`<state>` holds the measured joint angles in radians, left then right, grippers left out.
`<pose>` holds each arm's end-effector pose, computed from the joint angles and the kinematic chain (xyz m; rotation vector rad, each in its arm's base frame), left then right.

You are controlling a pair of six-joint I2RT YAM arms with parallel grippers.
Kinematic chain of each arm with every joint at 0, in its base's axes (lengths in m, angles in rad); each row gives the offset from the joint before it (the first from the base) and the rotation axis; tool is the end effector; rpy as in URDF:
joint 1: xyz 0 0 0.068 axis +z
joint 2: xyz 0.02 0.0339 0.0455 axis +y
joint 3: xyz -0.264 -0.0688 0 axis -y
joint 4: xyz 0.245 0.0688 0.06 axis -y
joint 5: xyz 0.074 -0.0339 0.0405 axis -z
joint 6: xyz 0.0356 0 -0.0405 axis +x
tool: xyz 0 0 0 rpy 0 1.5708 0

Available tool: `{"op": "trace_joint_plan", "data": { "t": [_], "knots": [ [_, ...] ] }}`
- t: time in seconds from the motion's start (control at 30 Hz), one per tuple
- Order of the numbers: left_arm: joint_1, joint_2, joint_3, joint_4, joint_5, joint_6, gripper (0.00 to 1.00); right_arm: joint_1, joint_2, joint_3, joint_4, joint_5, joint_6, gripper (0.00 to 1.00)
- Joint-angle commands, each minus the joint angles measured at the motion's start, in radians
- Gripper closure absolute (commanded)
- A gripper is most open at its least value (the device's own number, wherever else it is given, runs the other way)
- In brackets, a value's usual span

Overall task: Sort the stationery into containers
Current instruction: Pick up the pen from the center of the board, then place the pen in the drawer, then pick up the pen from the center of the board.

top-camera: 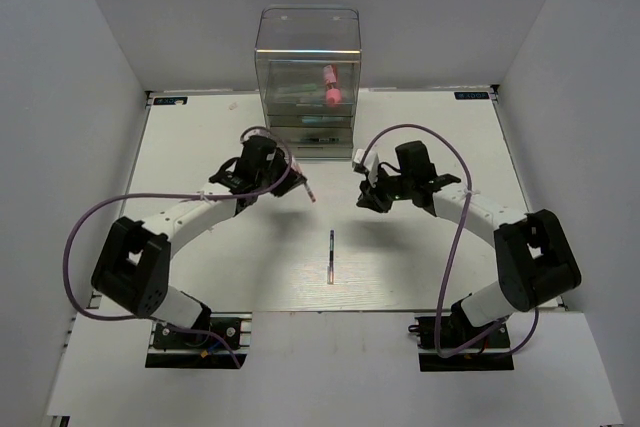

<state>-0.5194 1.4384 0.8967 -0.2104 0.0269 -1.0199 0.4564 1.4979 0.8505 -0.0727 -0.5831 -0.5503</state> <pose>0.2652 -0.1527 0.2254 -0.5960 2.3898 -0.7674 0.2699 0.1544 0.2085 -1.3231 1.7828 0.6127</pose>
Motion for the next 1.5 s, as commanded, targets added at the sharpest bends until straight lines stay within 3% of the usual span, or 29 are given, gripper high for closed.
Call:
{"op": "trace_joint_plan", "data": {
  "t": [0.0,0.17,0.43,0.67,0.73,0.77,0.87,1.03,1.23,1.27,1.3,1.4,1.47],
  "knots": [
    [0.005,0.08,0.115,0.213,0.059,-0.051,1.0,-0.01,-0.045,-0.021,0.001,-0.041,0.015,0.78],
    [0.016,0.209,0.22,0.304,-0.007,-0.208,1.0,-0.016,-0.077,-0.036,-0.015,-0.044,0.016,0.81],
    [0.016,0.376,0.327,0.367,-0.16,-0.437,1.0,-0.024,-0.119,-0.05,-0.025,-0.032,0.033,0.75],
    [0.016,0.497,0.412,0.45,-0.243,-0.603,0.89,-0.033,-0.123,-0.056,-0.027,-0.027,0.036,0.67],
    [0.016,0.527,0.452,0.419,-0.255,-0.614,0.83,-0.033,-0.122,-0.06,-0.03,-0.029,0.035,0.62],
    [0.025,0.552,0.488,0.41,-0.255,-0.614,0.72,-0.035,-0.122,-0.06,-0.027,-0.029,0.033,0.6],
    [0.025,0.583,0.537,0.401,-0.255,-0.614,0.51,-0.035,-0.122,-0.061,-0.027,-0.04,0.035,0.5],
    [0.025,0.606,0.556,0.379,-0.255,-0.614,0.42,-0.032,-0.123,-0.061,-0.038,-0.073,0.032,0.42],
    [0.025,0.562,0.499,0.43,-0.225,-0.614,0.45,-0.03,-0.117,-0.064,-0.055,-0.105,0.009,0.4],
    [0.025,0.532,0.486,0.457,-0.202,-0.602,0.49,-0.028,-0.119,-0.062,-0.061,-0.115,0.006,0.4],
    [0.025,0.513,0.449,0.474,-0.191,-0.592,0.61,-0.025,-0.117,-0.061,-0.07,-0.13,0.003,0.4],
    [0.025,0.418,0.354,0.528,-0.153,-0.52,0.81,-0.015,-0.105,-0.056,-0.114,-0.214,-0.036,0.39],
    [0.025,0.361,0.3,0.555,-0.108,-0.448,0.88,0.001,-0.073,-0.041,-0.125,-0.282,-0.077,0.36]
  ]
}}
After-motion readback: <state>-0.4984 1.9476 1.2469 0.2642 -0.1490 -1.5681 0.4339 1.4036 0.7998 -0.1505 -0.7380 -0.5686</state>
